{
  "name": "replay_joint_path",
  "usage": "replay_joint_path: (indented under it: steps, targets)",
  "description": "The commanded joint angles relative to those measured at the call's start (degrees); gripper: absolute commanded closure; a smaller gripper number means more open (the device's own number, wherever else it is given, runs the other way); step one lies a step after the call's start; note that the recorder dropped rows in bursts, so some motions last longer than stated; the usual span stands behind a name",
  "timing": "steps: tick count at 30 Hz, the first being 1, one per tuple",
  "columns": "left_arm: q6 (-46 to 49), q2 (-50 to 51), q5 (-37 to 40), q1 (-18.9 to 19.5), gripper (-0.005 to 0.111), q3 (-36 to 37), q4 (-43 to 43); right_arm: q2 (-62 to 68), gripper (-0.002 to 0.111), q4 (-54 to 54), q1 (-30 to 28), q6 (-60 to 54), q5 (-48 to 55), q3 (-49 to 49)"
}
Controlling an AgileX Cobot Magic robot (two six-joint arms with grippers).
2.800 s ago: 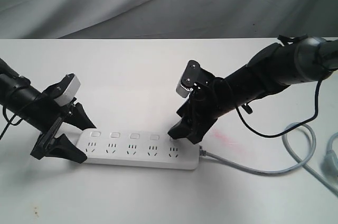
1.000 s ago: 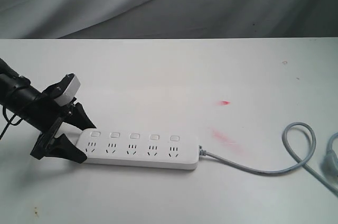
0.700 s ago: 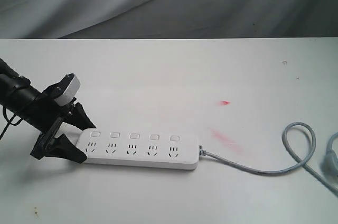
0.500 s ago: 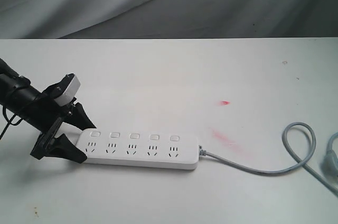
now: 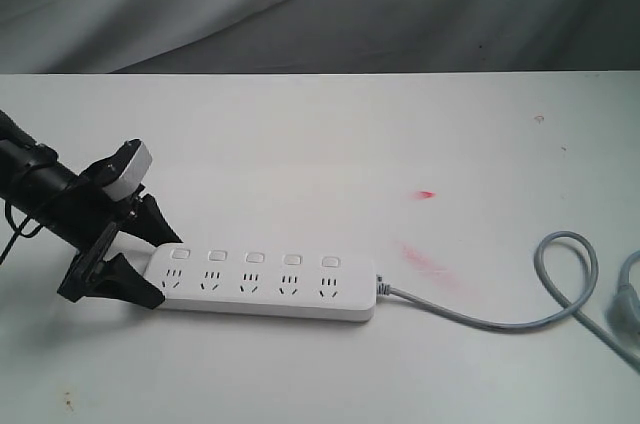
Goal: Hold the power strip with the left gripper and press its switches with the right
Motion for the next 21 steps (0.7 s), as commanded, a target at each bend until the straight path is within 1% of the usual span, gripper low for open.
replay_joint_path:
  steps: [1,7,10,11,12,15,18,20,21]
  targets:
    - [0.2,0.0,-1.2,-0.2,0.066,-0.1,0.9,-0.1,0.108,0.4,-0.2,0.5,0.2,0.1]
    - [0.2,0.0,-1.2,-0.2,0.066,-0.1,0.9,-0.1,0.108,0.4,-0.2,0.5,0.1,0.1]
    - [0.2,0.0,-1.2,-0.2,0.066,-0.1,0.9,-0.1,0.108,0.7,-0.2,0.5,-1.7,0.1]
    - [0.2,0.0,-1.2,-0.2,0.066,-0.1,0.9,-0.3,0.108,3.2,-0.2,3.0,-3.8,0.1]
    - [0.2,0.0,-1.2,-0.2,0.066,-0.1,0.9,-0.6,0.108,4.5,-0.5,8.0,-6.0,0.1]
    - [0.2,0.0,-1.2,-0.2,0.066,-0.1,0.9,-1.5,0.108,2.4,-2.1,24.8,-9.0,0.1]
    - [0.2,0.0,-1.2,-0.2,0.066,-0.1,0.9,-2.9,0.108,-8.1,-4.1,40.5,-8.3,0.4]
    - [0.2,0.0,-1.2,-0.2,0.066,-0.1,0.9,-4.0,0.108,-16.0,-5.7,47.4,-6.6,0.8]
    - [0.2,0.0,-1.2,-0.2,0.066,-0.1,0.9,-4.5,0.108,-19.8,-6.7,48.7,-5.2,1.1]
